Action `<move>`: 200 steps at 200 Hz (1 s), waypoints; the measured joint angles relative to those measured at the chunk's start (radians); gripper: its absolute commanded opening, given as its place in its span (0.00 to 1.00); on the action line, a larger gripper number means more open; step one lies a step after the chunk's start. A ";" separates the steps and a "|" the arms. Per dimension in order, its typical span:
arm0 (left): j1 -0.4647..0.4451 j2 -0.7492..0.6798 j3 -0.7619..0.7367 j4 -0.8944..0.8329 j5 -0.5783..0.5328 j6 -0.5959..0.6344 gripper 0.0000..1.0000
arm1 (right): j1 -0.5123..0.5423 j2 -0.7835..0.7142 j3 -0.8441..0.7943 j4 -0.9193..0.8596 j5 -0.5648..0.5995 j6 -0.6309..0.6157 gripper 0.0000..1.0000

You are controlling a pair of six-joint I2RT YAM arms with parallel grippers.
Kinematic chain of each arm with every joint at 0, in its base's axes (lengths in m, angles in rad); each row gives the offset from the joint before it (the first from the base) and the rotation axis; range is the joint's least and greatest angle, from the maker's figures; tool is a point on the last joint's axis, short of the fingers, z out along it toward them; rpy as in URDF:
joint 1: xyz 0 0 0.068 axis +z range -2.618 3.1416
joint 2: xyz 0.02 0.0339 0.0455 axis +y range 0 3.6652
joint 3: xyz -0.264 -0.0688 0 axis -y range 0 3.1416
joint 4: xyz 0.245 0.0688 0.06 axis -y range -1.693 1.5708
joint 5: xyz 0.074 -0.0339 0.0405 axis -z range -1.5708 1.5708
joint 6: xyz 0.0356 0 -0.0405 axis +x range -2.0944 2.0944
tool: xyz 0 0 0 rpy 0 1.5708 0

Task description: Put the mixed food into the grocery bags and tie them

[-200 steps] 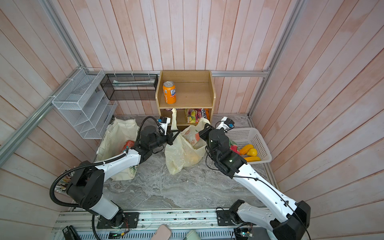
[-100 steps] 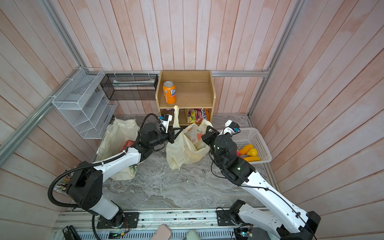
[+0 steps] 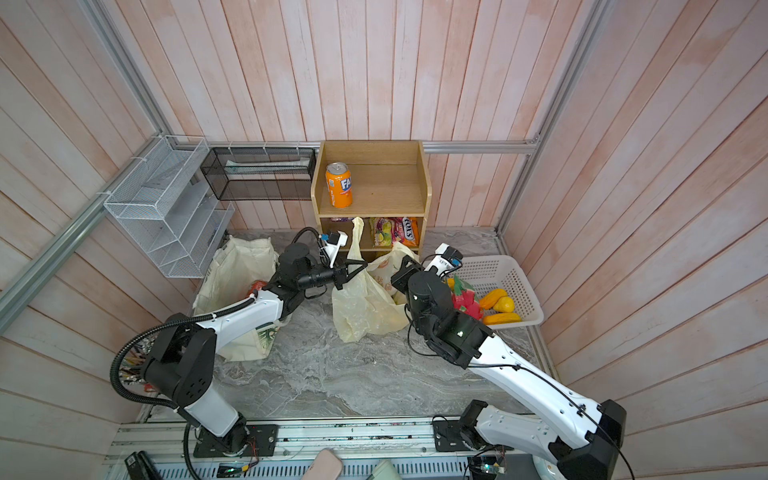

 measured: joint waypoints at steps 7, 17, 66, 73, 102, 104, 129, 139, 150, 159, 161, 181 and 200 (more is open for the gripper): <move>0.003 0.001 0.000 0.002 0.014 0.001 0.00 | -0.058 0.010 0.010 0.000 -0.068 -0.015 0.47; 0.007 0.001 0.000 0.002 0.033 0.003 0.00 | -0.146 0.030 0.034 0.000 -0.180 -0.034 0.54; 0.018 0.001 0.000 0.001 0.081 0.008 0.00 | -0.345 0.068 0.148 -0.052 -0.610 -0.196 0.76; 0.021 0.001 0.000 0.001 0.084 0.008 0.00 | -0.355 0.055 0.148 -0.055 -0.646 -0.218 0.78; 0.033 0.001 0.000 0.001 0.098 0.007 0.00 | -0.417 -0.024 0.148 -0.068 -0.761 -0.311 0.80; 0.034 0.001 0.000 0.001 0.098 0.008 0.00 | -0.422 -0.031 0.146 -0.067 -0.766 -0.318 0.80; 0.041 0.001 0.000 0.000 0.100 0.008 0.00 | -0.477 -0.127 0.089 -0.050 -0.805 -0.380 0.81; 0.043 0.001 0.000 -0.001 0.101 0.008 0.00 | -0.503 -0.175 0.033 -0.040 -0.813 -0.394 0.82; 0.046 0.001 0.000 -0.003 0.103 0.008 0.00 | -0.531 -0.219 -0.037 -0.033 -0.815 -0.401 0.80; 0.048 0.001 0.000 -0.004 0.103 0.008 0.00 | -0.556 -0.254 -0.103 -0.026 -0.816 -0.400 0.78; 0.048 0.001 0.000 -0.004 0.103 0.008 0.00 | -0.561 -0.261 -0.117 -0.026 -0.816 -0.399 0.77; 0.053 0.001 0.001 -0.007 0.103 0.008 0.00 | -0.597 -0.306 -0.251 -0.027 -0.824 -0.388 0.73; 0.057 0.001 0.003 -0.010 0.106 0.008 0.00 | -0.602 -0.322 -0.331 -0.045 -0.843 -0.378 0.64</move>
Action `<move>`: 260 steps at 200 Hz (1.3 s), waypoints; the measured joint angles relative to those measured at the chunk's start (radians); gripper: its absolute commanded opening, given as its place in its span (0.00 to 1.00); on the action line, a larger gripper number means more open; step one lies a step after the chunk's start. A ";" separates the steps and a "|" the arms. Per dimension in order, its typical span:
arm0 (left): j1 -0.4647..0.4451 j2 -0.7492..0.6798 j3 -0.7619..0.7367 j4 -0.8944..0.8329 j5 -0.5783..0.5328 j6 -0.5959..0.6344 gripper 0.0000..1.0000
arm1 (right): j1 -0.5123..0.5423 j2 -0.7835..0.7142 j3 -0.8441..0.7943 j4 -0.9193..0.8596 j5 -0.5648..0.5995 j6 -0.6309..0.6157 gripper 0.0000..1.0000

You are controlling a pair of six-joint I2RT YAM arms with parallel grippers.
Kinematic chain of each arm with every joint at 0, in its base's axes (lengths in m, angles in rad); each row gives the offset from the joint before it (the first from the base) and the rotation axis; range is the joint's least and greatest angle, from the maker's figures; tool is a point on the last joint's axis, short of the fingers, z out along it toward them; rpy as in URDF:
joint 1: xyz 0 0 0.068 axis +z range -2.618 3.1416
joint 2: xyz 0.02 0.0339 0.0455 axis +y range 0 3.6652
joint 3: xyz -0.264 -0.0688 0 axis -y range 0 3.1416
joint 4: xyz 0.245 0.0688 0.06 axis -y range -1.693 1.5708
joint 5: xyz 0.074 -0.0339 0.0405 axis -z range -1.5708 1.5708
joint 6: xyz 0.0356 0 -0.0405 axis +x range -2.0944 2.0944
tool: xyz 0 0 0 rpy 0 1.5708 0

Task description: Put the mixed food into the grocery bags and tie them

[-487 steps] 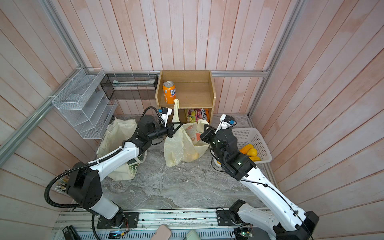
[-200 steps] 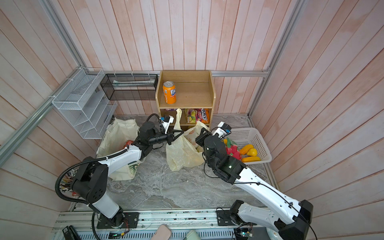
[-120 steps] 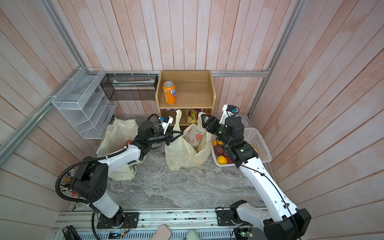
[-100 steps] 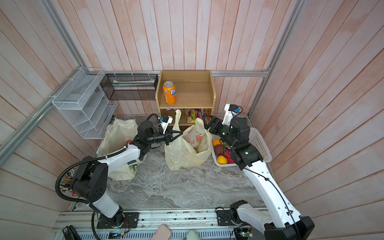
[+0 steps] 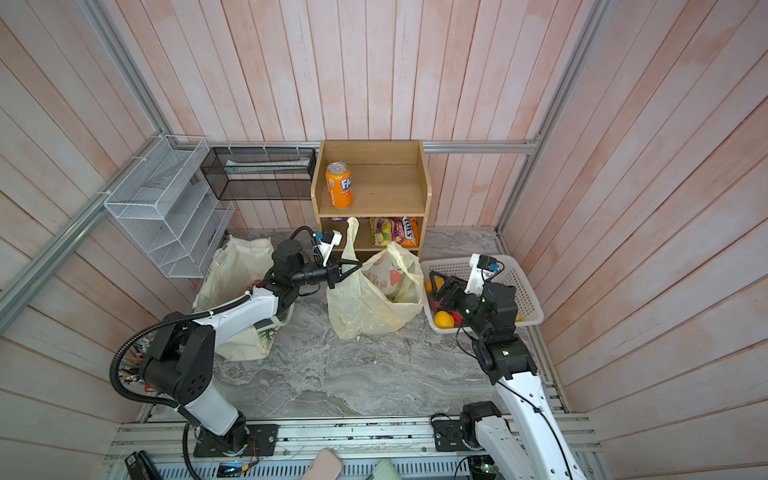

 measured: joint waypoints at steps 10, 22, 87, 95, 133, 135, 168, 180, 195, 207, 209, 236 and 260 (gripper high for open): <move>0.003 0.000 0.002 0.000 0.001 0.000 0.00 | 0.000 -0.006 -0.024 -0.004 -0.011 0.000 0.59; 0.005 0.000 0.003 0.000 0.004 0.000 0.00 | 0.000 -0.011 -0.042 0.000 -0.031 0.005 0.53; 0.006 0.027 0.044 -0.001 0.031 -0.002 0.00 | 0.117 0.220 0.014 0.131 -0.090 0.014 0.40; 0.006 0.032 0.048 -0.002 0.035 -0.004 0.00 | 0.151 0.278 0.051 0.143 -0.087 0.005 0.39; 0.006 0.050 0.048 0.000 0.050 -0.024 0.00 | 0.209 0.531 0.246 0.238 -0.055 -0.022 0.36; 0.006 0.050 0.048 0.000 0.050 -0.025 0.00 | 0.209 0.541 0.256 0.243 -0.051 -0.023 0.36; 0.006 0.050 0.048 0.000 0.062 -0.035 0.00 | 0.205 0.641 0.351 0.268 -0.024 -0.052 0.41; 0.006 0.050 0.048 0.001 0.068 -0.035 0.00 | 0.198 0.646 0.357 0.266 -0.023 -0.069 0.44; 0.006 0.050 0.048 0.000 0.071 -0.037 0.00 | 0.179 0.631 0.352 0.252 -0.024 -0.088 0.51; 0.006 0.050 0.048 0.001 0.074 -0.038 0.00 | 0.153 0.589 0.327 0.245 -0.031 -0.105 0.59; 0.006 0.050 0.048 0.001 0.075 -0.038 0.00 | 0.150 0.582 0.323 0.242 -0.031 -0.103 0.61; 0.007 0.055 0.051 0.001 0.091 -0.038 0.00 | 0.080 0.433 0.261 0.212 -0.058 -0.140 0.76; 0.010 0.069 0.063 -0.003 0.109 -0.039 0.00 | 0.016 0.321 0.235 0.190 -0.104 -0.194 0.81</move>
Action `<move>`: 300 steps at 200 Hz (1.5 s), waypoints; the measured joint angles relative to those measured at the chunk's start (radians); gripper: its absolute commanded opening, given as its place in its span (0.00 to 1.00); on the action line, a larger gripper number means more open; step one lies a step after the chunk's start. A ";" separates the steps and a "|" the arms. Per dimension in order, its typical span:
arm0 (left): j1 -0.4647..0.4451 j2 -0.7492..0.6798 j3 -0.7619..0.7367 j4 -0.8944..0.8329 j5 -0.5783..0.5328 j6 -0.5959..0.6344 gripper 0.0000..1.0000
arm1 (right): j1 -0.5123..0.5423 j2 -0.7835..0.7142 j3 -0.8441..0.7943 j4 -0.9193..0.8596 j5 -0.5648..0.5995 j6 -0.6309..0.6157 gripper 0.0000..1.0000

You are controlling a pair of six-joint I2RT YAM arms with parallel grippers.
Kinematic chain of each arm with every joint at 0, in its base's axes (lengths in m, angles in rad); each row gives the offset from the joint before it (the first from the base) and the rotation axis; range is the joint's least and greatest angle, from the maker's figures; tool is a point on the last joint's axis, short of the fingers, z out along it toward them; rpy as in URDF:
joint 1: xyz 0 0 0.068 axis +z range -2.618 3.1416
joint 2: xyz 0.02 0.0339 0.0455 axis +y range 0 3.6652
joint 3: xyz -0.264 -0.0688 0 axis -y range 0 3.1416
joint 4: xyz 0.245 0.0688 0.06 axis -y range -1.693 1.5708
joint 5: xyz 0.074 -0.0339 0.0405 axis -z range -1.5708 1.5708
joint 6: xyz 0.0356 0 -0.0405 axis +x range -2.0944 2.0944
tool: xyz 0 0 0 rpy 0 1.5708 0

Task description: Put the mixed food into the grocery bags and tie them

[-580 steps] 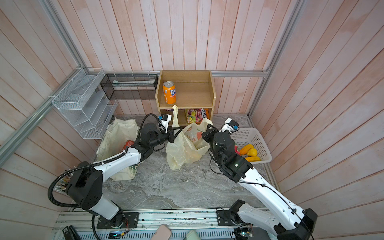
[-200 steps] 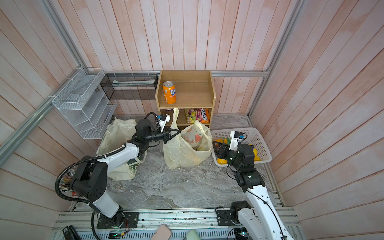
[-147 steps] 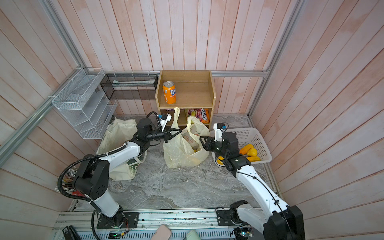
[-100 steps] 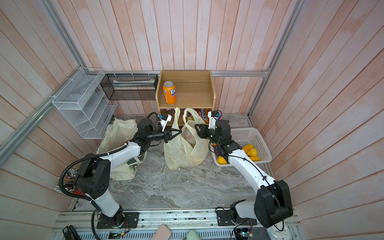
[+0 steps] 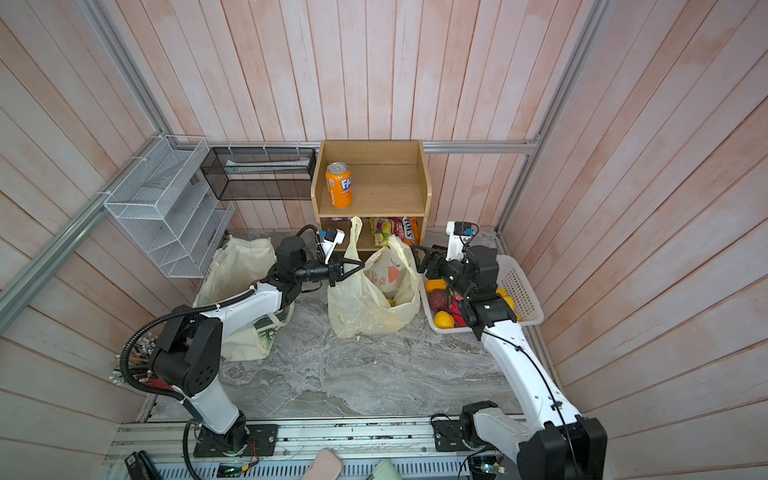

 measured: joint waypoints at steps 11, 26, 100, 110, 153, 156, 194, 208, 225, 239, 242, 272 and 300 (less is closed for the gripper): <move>0.003 0.009 0.011 -0.001 0.011 0.000 0.00 | -0.029 -0.047 -0.014 -0.010 -0.029 -0.027 0.84; 0.010 0.019 0.025 -0.003 0.023 0.000 0.00 | -0.060 -0.106 -0.040 -0.010 -0.056 -0.069 0.85; 0.033 0.050 0.092 -0.069 0.068 0.006 0.00 | -0.067 -0.194 -0.221 -0.012 -0.142 -0.201 0.85; 0.033 0.052 0.098 -0.079 0.073 0.009 0.00 | -0.067 -0.187 -0.230 -0.012 -0.156 -0.206 0.85; 0.033 0.058 0.117 -0.107 0.094 0.014 0.00 | -0.051 -0.090 -0.225 0.001 -0.182 -0.230 0.86; 0.033 0.058 0.117 -0.108 0.094 0.016 0.00 | -0.049 -0.083 -0.224 0.000 -0.182 -0.232 0.86; 0.034 0.058 0.119 -0.126 0.103 0.016 0.00 | -0.018 0.034 -0.158 0.015 -0.177 -0.252 0.86; 0.034 0.058 0.121 -0.130 0.109 0.016 0.00 | 0.000 0.072 -0.115 0.020 -0.164 -0.266 0.87; 0.034 0.058 0.125 -0.134 0.116 0.016 0.00 | 0.033 0.119 -0.059 0.022 -0.137 -0.293 0.87; 0.034 0.058 0.132 -0.138 0.119 0.017 0.00 | 0.065 0.162 -0.009 0.021 -0.104 -0.323 0.87; 0.034 0.058 0.133 -0.138 0.120 0.017 0.00 | 0.071 0.170 0.001 0.020 -0.097 -0.329 0.87; 0.034 0.058 0.136 -0.147 0.125 0.017 0.00 | 0.111 0.256 0.089 0.002 -0.022 -0.399 0.87; 0.034 0.058 0.136 -0.151 0.132 0.017 0.00 | 0.115 0.304 0.138 -0.018 0.033 -0.456 0.80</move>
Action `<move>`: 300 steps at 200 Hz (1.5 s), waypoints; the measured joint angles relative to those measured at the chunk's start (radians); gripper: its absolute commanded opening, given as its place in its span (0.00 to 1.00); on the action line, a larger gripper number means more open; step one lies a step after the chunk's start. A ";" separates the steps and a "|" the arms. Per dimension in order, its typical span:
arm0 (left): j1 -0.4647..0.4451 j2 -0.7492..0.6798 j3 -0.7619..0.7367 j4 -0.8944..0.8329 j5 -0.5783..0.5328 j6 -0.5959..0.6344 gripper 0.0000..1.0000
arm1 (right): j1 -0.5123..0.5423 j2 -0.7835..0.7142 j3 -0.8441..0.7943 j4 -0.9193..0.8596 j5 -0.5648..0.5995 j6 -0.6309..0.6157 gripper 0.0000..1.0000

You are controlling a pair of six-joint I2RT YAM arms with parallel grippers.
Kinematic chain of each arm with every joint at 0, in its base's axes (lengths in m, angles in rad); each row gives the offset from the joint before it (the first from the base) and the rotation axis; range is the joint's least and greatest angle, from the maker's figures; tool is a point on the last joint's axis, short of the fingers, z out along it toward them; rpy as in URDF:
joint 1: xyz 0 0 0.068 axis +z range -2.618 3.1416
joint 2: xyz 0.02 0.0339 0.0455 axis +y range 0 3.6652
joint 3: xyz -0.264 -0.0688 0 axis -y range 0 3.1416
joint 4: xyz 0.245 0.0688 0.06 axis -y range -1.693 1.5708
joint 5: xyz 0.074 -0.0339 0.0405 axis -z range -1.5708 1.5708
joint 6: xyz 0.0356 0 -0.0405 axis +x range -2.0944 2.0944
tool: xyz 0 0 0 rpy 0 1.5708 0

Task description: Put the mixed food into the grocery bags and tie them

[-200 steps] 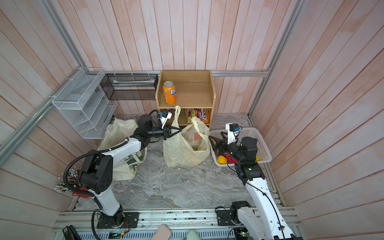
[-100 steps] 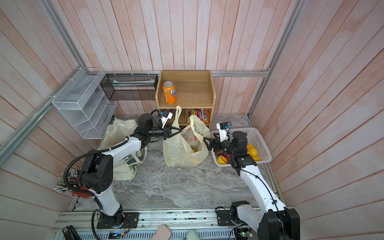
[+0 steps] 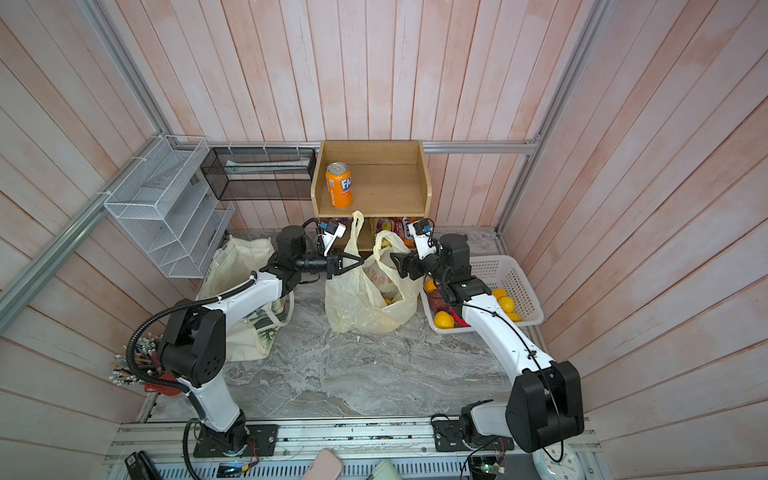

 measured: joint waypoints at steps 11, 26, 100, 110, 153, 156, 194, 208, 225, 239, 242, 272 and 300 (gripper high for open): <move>0.000 0.000 0.000 -0.001 0.003 0.000 0.00 | 0.000 0.015 0.019 -0.007 0.010 -0.014 0.64; 0.000 0.000 0.000 0.000 0.008 -0.002 0.00 | 0.000 0.029 0.041 -0.017 0.015 -0.025 0.34; 0.000 0.000 0.004 0.012 -0.010 -0.096 0.00 | 0.070 -0.090 0.049 -0.135 0.104 0.271 0.00; 0.000 0.000 0.010 0.014 -0.018 -0.112 0.00 | 0.099 -0.126 0.051 -0.150 0.128 0.332 0.00; 0.000 0.000 0.039 0.016 -0.055 -0.138 0.00 | 0.201 -0.280 -0.003 -0.132 0.270 0.643 0.00; 0.000 0.000 0.039 0.016 -0.059 -0.140 0.00 | 0.204 -0.290 -0.017 -0.124 0.280 0.662 0.00; 0.000 0.004 0.039 0.015 -0.079 -0.142 0.00 | 0.190 -0.274 -0.135 -0.094 0.400 0.826 0.00; 0.000 0.014 0.039 0.014 -0.087 -0.141 0.00 | 0.171 -0.220 -0.137 -0.096 0.408 0.841 0.00; 0.000 0.031 0.039 0.006 -0.093 -0.140 0.00 | 0.149 -0.187 -0.137 -0.097 0.406 0.845 0.00; 0.001 0.040 0.040 -0.005 -0.096 -0.139 0.00 | 0.127 -0.189 -0.137 -0.096 0.389 0.842 0.17; 0.001 0.043 0.040 -0.008 -0.096 -0.138 0.00 | 0.122 -0.192 -0.137 -0.095 0.384 0.838 0.23; 0.007 0.059 0.061 -0.032 -0.096 -0.136 0.00 | 0.041 -0.225 -0.134 -0.116 0.299 0.783 0.60; 0.024 0.067 0.077 -0.038 -0.095 -0.137 0.00 | -0.052 -0.283 -0.116 -0.157 0.216 0.731 0.72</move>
